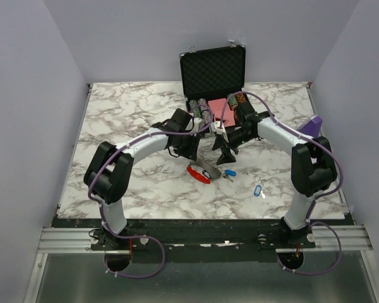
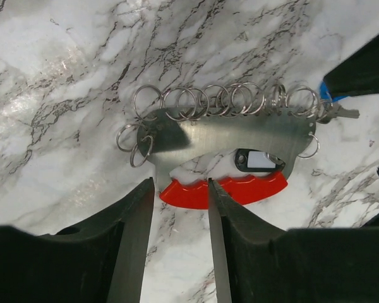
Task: Put the keys on the keyring
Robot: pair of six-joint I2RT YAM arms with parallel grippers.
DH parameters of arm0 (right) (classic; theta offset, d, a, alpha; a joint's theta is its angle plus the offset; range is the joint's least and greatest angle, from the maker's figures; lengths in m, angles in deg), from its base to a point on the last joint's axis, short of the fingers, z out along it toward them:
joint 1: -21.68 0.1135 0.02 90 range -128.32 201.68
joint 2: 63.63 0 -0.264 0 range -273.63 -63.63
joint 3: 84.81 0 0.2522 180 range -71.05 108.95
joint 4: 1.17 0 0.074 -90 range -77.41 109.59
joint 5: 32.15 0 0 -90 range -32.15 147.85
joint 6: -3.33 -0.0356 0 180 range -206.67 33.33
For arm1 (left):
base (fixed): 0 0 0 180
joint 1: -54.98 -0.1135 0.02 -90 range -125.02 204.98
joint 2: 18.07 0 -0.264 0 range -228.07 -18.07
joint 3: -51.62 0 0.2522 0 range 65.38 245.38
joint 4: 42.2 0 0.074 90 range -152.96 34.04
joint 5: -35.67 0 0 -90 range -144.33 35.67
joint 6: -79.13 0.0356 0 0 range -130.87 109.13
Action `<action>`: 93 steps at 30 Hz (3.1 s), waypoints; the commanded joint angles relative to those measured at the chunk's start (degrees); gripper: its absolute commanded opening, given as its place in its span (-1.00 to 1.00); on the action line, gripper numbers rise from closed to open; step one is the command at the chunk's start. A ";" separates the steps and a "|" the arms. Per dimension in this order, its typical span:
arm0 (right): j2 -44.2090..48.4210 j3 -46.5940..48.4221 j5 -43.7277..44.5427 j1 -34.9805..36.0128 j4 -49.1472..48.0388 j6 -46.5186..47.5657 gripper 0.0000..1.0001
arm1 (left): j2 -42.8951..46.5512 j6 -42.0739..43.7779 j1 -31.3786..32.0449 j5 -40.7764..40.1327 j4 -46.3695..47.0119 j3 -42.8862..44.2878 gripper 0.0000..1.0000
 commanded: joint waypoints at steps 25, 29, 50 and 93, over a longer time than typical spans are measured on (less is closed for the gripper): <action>-0.35 0.41 -1.55 -0.27 1.00 0.05 0.48 | -12.46 5.00 1.79 -9.26 -11.62 14.23 -0.94; -0.26 0.59 -1.99 -0.36 1.70 0.40 0.47 | -9.13 6.40 2.49 -9.34 -10.22 11.78 -1.00; 6.68 9.99 -23.61 -0.80 16.91 -0.03 0.61 | 44.38 51.65 9.52 2.85 -0.10 -13.36 -1.00; 17.76 -0.46 -14.12 13.88 -10.95 -30.01 -0.10 | 45.90 23.12 10.75 14.65 3.85 -15.83 -1.00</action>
